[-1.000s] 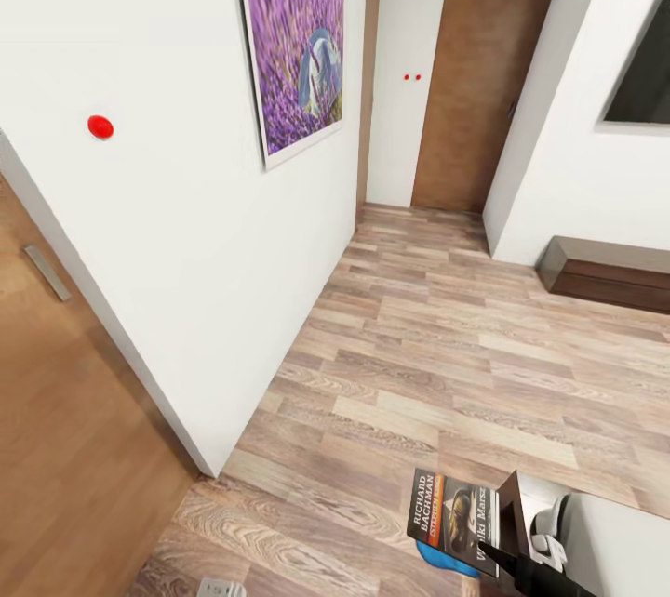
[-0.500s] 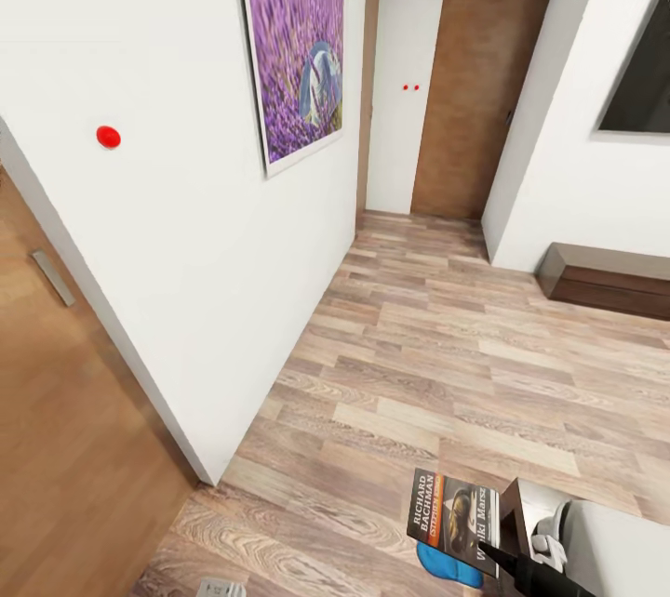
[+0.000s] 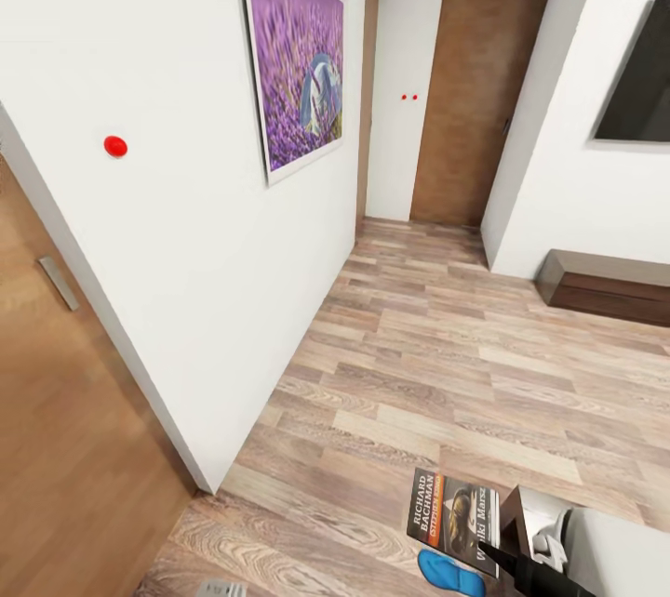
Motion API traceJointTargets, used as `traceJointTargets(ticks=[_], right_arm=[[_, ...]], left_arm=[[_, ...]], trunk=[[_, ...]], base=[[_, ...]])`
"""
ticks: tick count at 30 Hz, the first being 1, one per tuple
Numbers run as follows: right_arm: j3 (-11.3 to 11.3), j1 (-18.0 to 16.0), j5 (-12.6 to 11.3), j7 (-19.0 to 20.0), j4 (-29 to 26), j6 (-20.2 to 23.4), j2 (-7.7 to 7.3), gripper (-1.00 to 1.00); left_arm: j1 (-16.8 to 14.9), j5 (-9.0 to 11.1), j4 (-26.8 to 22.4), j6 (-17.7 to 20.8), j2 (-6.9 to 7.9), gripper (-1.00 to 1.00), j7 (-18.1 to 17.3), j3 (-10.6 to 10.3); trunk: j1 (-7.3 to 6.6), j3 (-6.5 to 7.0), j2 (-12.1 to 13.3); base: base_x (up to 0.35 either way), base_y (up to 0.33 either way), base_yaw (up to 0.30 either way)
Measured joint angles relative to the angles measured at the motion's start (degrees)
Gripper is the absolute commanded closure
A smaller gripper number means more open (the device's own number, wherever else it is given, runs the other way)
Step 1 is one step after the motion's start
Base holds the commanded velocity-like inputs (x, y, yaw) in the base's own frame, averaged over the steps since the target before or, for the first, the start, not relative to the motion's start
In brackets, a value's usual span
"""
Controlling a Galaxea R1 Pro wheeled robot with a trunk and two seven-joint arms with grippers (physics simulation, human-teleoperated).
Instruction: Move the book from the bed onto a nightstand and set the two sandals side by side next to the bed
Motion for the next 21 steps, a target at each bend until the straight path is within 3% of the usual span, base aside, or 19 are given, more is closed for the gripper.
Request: traceJointTargets(ticks=[21], right_arm=[[0.0,0.0,0.0,0.0,0.0,0.0,0.0,1.0]], left_arm=[[0.0,0.0,0.0,0.0,0.01,-1.0,0.0,0.0]], trunk=[[0.0,1.95,0.0]], base=[[0.0,0.0,0.0]])
